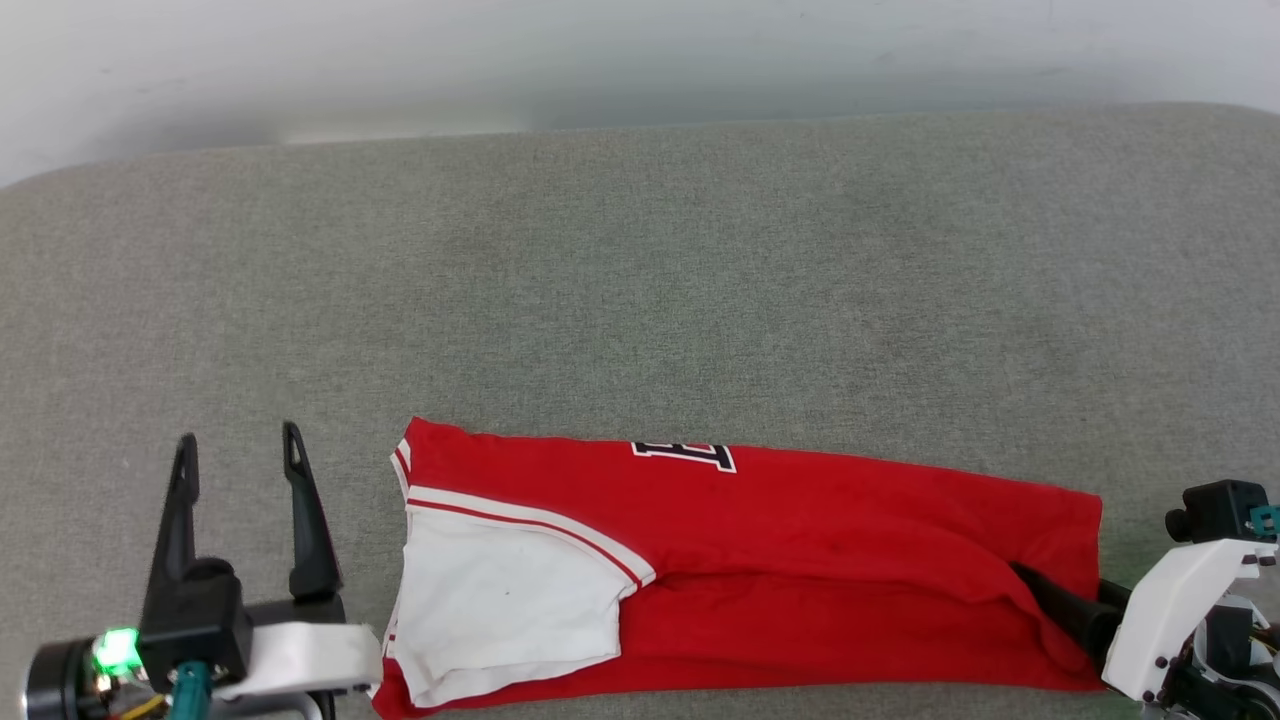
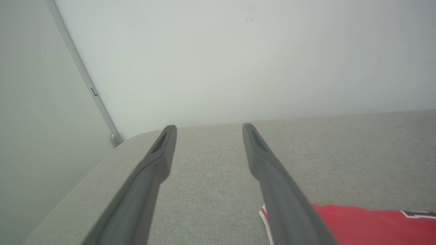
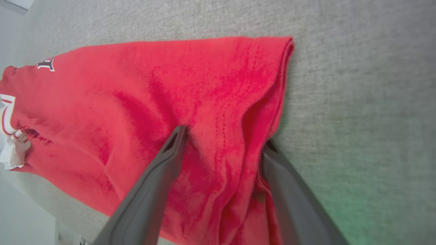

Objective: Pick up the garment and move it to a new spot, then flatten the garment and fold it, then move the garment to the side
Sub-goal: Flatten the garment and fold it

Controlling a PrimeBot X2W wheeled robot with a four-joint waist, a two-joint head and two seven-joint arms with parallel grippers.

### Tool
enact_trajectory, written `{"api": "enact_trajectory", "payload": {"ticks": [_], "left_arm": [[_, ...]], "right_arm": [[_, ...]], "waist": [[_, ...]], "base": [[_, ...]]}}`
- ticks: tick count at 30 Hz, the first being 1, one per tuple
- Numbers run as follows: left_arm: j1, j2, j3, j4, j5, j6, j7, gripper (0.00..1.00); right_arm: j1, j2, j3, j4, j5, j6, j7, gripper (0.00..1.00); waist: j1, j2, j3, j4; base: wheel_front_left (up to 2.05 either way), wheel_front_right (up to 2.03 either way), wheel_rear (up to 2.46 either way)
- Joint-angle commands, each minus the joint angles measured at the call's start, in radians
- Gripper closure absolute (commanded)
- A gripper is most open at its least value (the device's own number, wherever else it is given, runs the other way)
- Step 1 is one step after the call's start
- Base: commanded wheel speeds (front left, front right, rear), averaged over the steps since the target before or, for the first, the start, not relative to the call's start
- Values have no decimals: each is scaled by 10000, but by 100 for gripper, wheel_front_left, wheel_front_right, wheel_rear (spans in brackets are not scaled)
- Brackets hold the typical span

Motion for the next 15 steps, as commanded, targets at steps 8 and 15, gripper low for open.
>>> {"api": "enact_trajectory", "payload": {"ticks": [8, 15], "left_arm": [[763, -1425, 638, 157, 1283, -637, -21, 0], [1202, -2328, 1122, 240, 1948, -1111, -21, 0]], "right_arm": [[461, 898, 930, 232, 91, 16, 691, 100], [197, 384, 636, 236, -45, -5, 437, 100]], "waist": [[0, 0, -29, 46], [0, 0, -246, 64]], "base": [[0, 0, 0], [0, 0, 0]]}}
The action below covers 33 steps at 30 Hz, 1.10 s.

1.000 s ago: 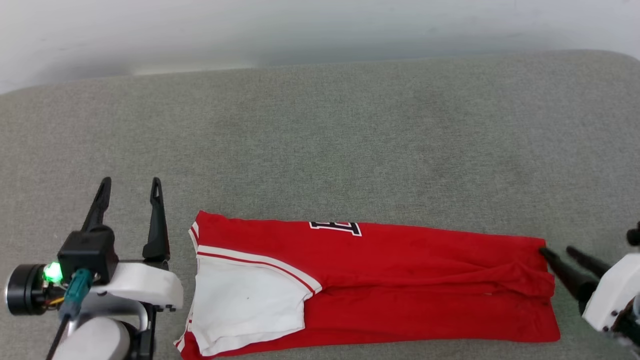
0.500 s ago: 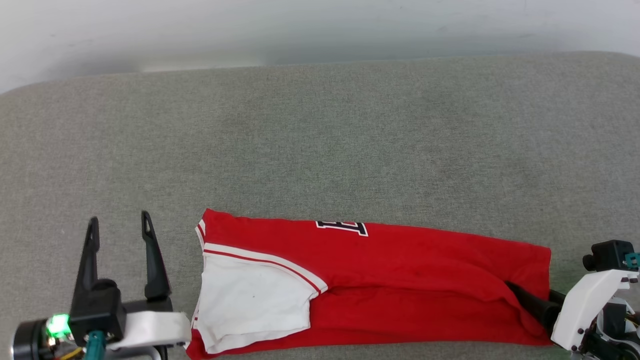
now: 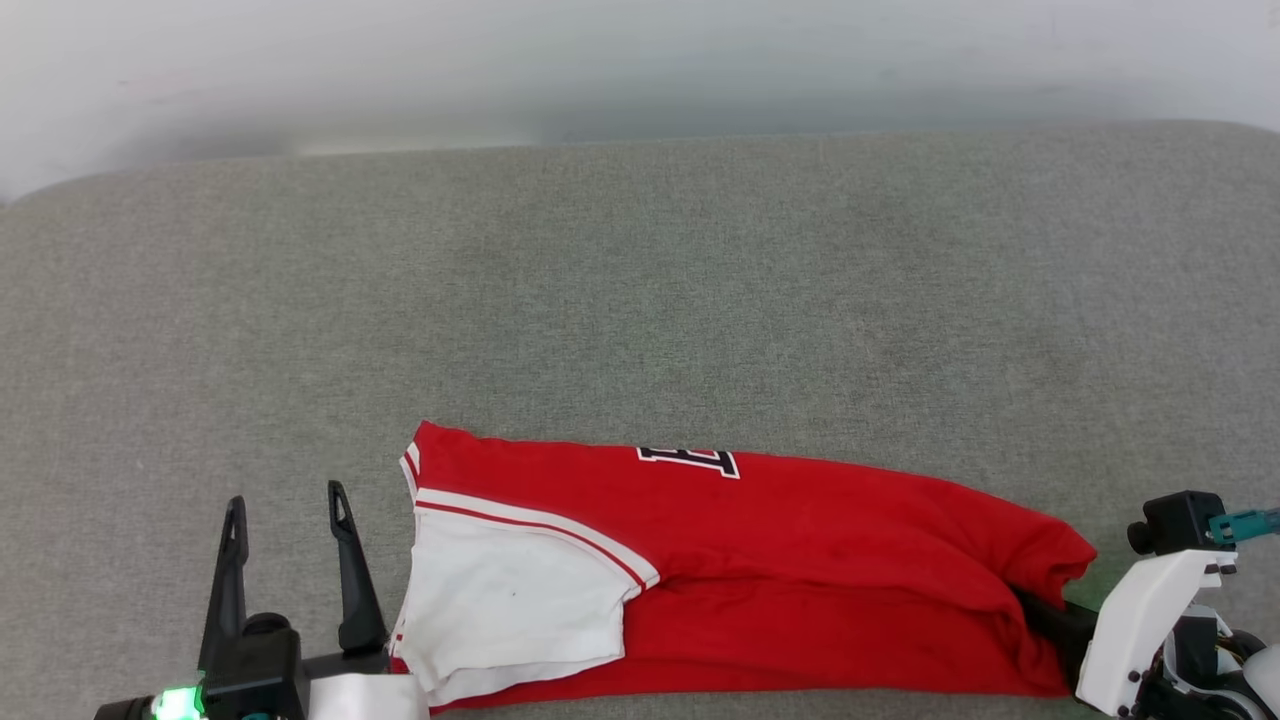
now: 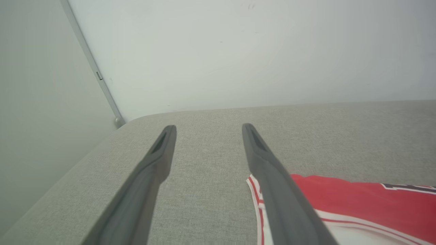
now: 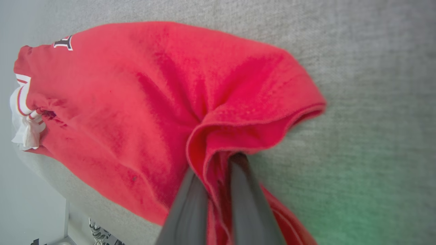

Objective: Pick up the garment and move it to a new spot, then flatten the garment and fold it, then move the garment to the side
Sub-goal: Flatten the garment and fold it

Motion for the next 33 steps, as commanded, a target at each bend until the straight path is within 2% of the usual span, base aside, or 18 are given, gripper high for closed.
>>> {"api": "enact_trajectory", "payload": {"ticks": [1, 7, 14, 19, 25, 27, 29, 33], "left_arm": [[125, -61, 95, 36, 81, -67, -21, 0], [396, -437, 401, 83, 462, -360, -22, 0], [659, -645, 574, 223, 698, -629, -22, 0], [761, -697, 607, 257, 855, -840, -22, 0], [848, -748, 604, 343, 930, -1018, -22, 0], [838, -770, 623, 364, 943, -1028, -22, 0], [800, -793, 646, 425, 930, -1064, -22, 0], [621, -857, 713, 482, 896, -1138, -22, 0]], "right_arm": [[260, 127, 230, 155, -22, -11, 182, 100], [24, -675, -318, 196, -19, -17, 168, 100], [-197, -1575, -1082, 762, -105, -13, 648, 100], [-237, -1854, -1256, 788, -297, -11, 1339, 100], [108, -1892, -1313, -1055, 166, -8, 2423, 100], [152, -1693, -1344, -1873, 363, -8, 2695, 100], [115, -1689, -1267, -2673, 170, -8, 2886, 100], [-228, -1279, -906, -4163, -138, -8, 3369, 100]], "waist": [[0, 0, -52, 9], [0, 0, -312, 22], [0, 0, -541, 28], [0, 0, -703, 30], [0, 0, -846, 69], [0, 0, -853, 86], [0, 0, -830, 119], [0, 0, -732, 201]], "base": [[0, 0, 0], [0, 0, 0], [0, 0, 0], [0, 0, 0], [0, 0, 0], [0, 0, 0], [0, 0, 0], [0, 0, 0]]}}
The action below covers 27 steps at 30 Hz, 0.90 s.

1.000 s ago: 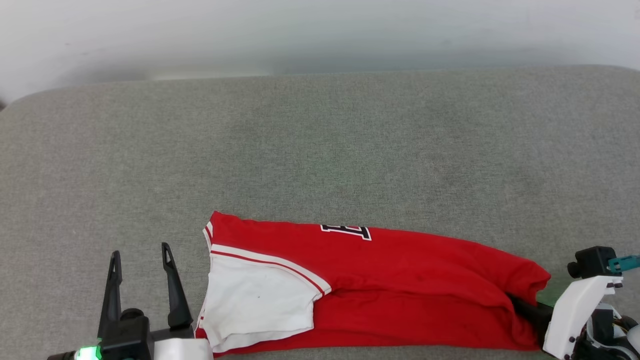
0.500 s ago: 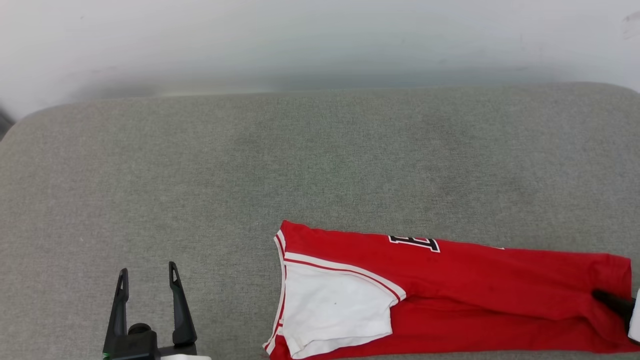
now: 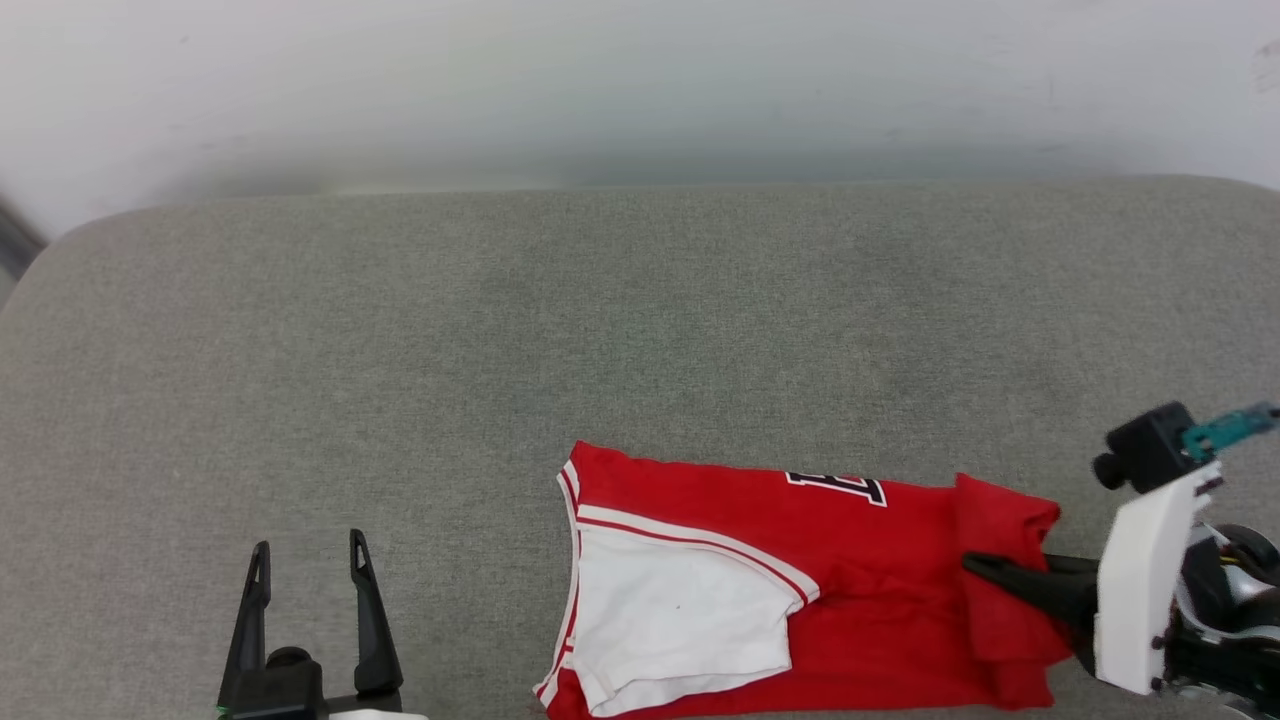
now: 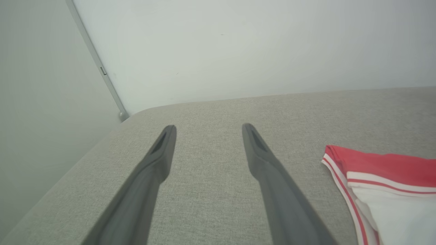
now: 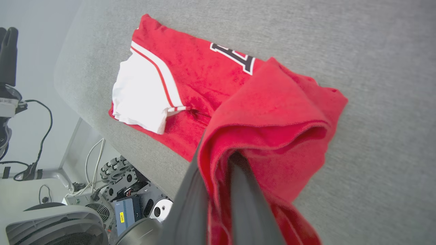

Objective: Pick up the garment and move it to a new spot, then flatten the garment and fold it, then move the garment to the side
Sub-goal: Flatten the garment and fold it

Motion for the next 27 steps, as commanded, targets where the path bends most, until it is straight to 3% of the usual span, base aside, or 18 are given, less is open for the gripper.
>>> {"api": "enact_trajectory", "payload": {"ticks": [1, 7, 14, 15, 22, 27], "left_arm": [[-111, -38, 78, 24, -8, -15, -22, 0], [-455, -136, 96, 84, 56, -201, -22, 0], [-873, -248, 155, 154, 57, -355, -22, 0], [-873, -248, 155, 154, 57, -355, -22, 0], [-1169, -373, 3, 249, 72, -467, -22, 0], [-1293, -470, 14, 297, 42, -421, -22, 0]], "right_arm": [[-323, 134, 158, -297, -236, -4, 163, 100], [-1630, 1253, 1222, -639, -1329, -4, 847, 100], [-3731, 2956, 3071, 489, -2448, -4, 1360, 100], [-3731, 2956, 3071, 489, -2448, -4, 1360, 100], [-5026, 4235, 4673, 2763, -2925, -4, 940, 100], [-5330, 4658, 5468, 4259, -3067, -4, 366, 100]], "waist": [[0, 0, 67, 43], [0, 0, 428, 216], [0, 0, 960, 347], [0, 0, 960, 347], [0, 0, 1294, 616], [0, 0, 1452, 757]], "base": [[0, 0, 0], [0, 0, 0], [0, 0, 0], [0, 0, 0], [0, 0, 0], [0, 0, 0]]}}
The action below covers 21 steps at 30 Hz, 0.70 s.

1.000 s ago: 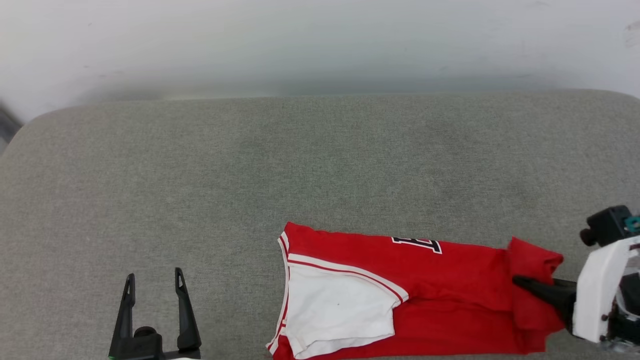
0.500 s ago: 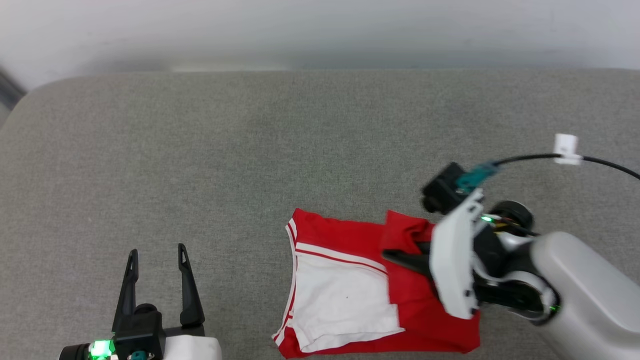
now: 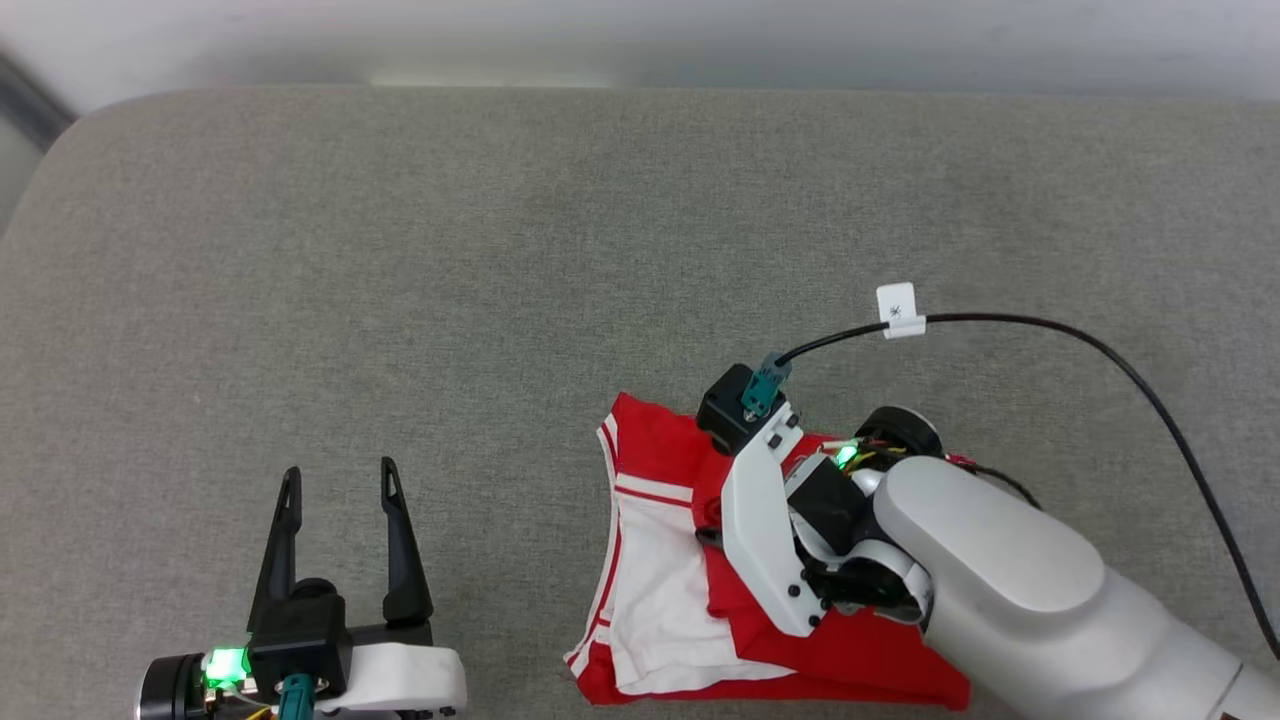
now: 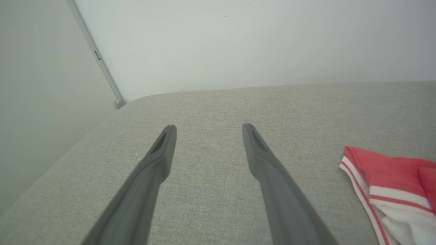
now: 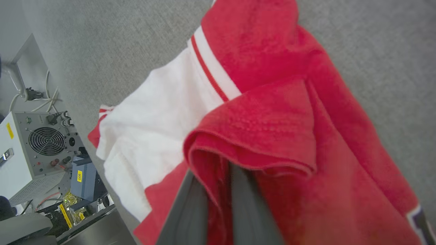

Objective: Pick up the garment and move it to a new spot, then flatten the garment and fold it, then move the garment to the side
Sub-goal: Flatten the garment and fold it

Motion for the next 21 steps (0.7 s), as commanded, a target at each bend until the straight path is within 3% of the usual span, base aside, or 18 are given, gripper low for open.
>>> {"api": "enact_trajectory", "payload": {"ticks": [1, 5, 7, 8, 9, 16, 21], "left_arm": [[-76, -40, 37, 1, -32, 29, -22, 0], [-32, -72, 130, 6, -43, 17, -22, 0], [92, -72, 209, 27, -39, 11, -22, 0], [161, -72, 251, 25, -45, -2, -22, 0], [218, -75, 285, 4, -74, -44, -22, 0], [580, -82, 587, -75, -76, -190, -22, 0], [743, -92, 705, -133, -41, -292, -22, 0]], "right_arm": [[-72, 93, 83, 76, 99, -4, -57, 100], [-206, 20, 476, 397, 320, -4, -551, 100], [-287, -87, 576, 353, 450, -4, -862, 66], [-377, -179, 596, 225, 452, -4, -1122, 20], [-437, -278, 536, 122, 504, -4, -1402, 0], [-495, -1320, -51, -1087, 76, -6, -3678, 0], [109, -1480, -2184, -781, -1315, -7, -6288, 0]], "waist": [[-1, 0, 23, 30], [-1, 0, 11, -29], [-1, 0, -103, -110], [-1, 0, -172, -153], [-1, 0, -248, -198], [-1, 0, -755, -609], [-1, 0, -1023, -876]], "base": [[0, 0, 0], [0, 0, 0], [0, 0, 0], [0, 0, 0], [0, 0, 0], [0, 0, 0], [0, 0, 0]]}}
